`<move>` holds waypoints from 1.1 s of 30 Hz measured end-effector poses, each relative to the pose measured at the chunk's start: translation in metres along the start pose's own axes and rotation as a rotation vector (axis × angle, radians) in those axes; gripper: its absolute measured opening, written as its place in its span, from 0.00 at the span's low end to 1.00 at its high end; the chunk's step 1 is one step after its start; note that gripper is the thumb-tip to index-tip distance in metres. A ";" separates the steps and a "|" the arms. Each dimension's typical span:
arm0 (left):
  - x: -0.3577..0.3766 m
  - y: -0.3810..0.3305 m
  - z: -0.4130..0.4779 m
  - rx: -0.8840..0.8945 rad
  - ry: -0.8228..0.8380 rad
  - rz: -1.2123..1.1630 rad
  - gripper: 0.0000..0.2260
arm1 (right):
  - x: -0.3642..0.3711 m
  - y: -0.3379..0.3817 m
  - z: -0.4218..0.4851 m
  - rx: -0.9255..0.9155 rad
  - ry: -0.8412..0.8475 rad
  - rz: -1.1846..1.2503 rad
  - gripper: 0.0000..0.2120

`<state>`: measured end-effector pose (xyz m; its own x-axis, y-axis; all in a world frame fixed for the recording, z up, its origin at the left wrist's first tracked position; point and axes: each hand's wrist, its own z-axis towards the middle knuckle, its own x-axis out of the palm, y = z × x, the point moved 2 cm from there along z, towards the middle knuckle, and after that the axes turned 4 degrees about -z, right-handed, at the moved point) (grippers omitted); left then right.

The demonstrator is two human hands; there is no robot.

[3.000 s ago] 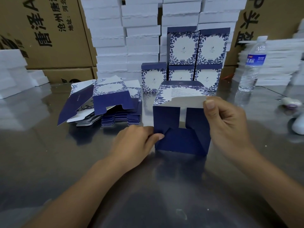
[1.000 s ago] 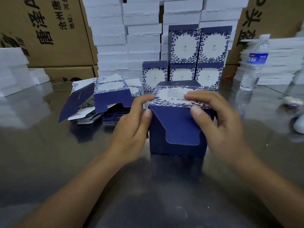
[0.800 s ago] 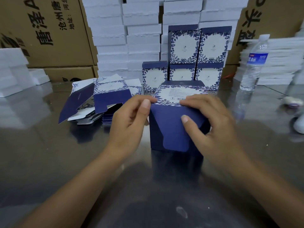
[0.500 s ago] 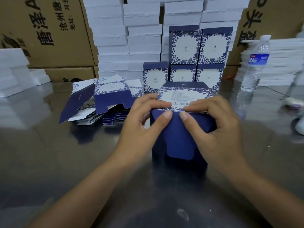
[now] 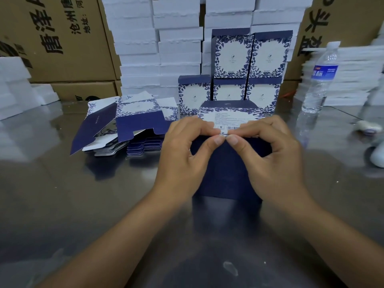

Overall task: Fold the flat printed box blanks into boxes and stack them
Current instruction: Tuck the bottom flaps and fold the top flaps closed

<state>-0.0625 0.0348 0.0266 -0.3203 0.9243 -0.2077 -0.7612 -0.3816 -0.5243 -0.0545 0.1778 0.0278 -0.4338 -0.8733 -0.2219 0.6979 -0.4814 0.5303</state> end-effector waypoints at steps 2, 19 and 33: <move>0.001 0.000 0.001 0.003 0.001 0.025 0.05 | -0.001 -0.003 0.003 0.000 0.023 0.010 0.07; -0.015 0.007 0.009 -0.037 0.122 -0.050 0.02 | -0.011 -0.015 0.011 -0.053 0.080 0.048 0.06; -0.023 0.017 0.011 -0.097 0.169 -0.096 0.08 | -0.018 -0.026 0.016 0.054 0.096 0.108 0.03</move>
<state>-0.0742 0.0072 0.0318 -0.1434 0.9481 -0.2839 -0.7232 -0.2963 -0.6239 -0.0742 0.2073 0.0307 -0.2994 -0.9242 -0.2369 0.7046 -0.3816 0.5983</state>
